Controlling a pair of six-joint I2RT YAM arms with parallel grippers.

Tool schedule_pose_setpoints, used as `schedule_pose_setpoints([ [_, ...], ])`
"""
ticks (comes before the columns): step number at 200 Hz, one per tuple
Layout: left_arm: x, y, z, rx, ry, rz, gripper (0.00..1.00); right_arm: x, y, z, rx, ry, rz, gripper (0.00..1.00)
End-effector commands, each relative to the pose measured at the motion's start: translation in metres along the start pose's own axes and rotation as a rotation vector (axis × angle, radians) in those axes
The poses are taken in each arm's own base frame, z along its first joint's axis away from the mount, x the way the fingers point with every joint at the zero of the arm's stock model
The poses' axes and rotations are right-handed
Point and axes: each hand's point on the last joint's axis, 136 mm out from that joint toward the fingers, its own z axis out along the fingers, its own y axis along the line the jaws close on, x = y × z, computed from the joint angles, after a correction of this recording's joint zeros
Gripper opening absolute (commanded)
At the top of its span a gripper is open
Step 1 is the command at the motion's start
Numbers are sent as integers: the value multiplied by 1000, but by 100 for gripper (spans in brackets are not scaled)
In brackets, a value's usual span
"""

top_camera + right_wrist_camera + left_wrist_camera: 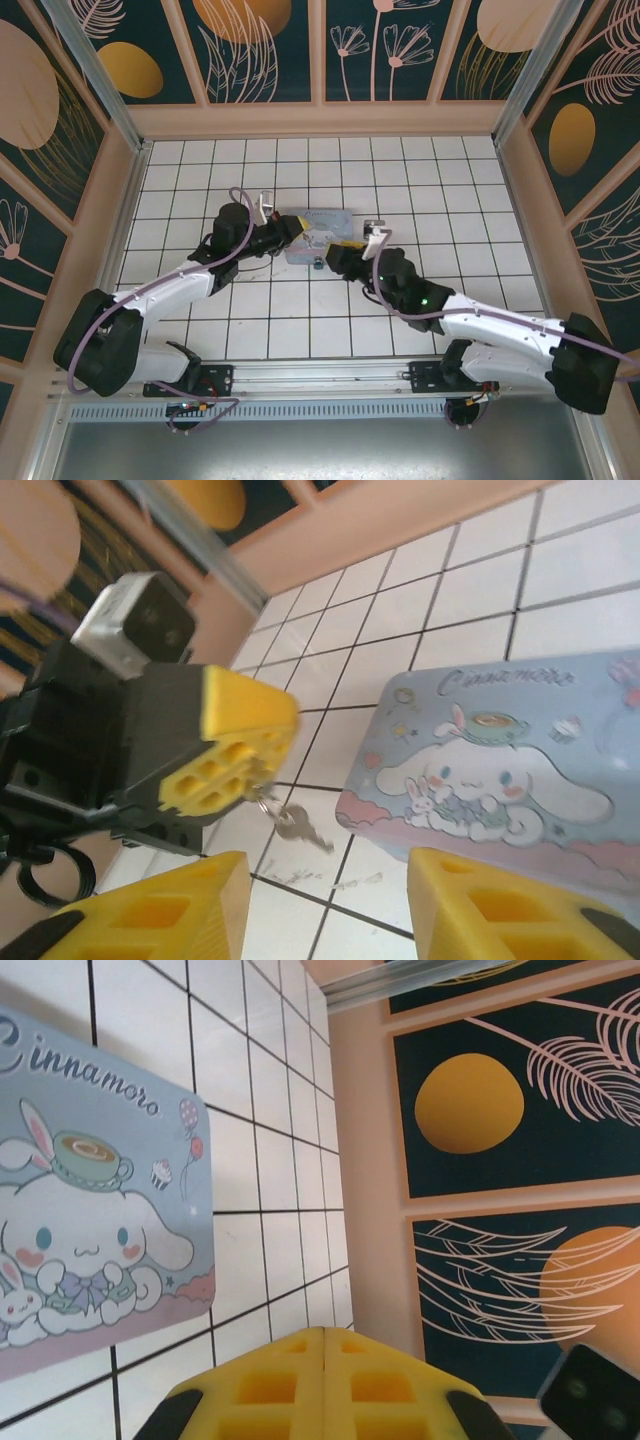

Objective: Unlock the padlock with the key

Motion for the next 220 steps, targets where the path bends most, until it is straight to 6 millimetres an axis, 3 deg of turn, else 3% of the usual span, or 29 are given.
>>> schedule_pose_setpoints([
  [1,-12,-24,-5,78,-70,145,0,-17,11,-3,-94,-70,217,49],
  [36,-20,-42,-12,142,-140,253,0,-27,28,8,-185,-79,391,56],
  [67,-24,-57,-19,217,-180,288,0,-42,52,15,-299,-113,424,58],
  [117,-24,-63,-24,258,-198,266,0,-65,63,17,-425,-183,395,46],
  [160,-23,-63,-25,291,-202,225,0,-63,73,26,-491,-160,381,42],
  [220,-23,-62,-26,313,-208,192,0,-53,73,39,-516,-136,405,36],
])
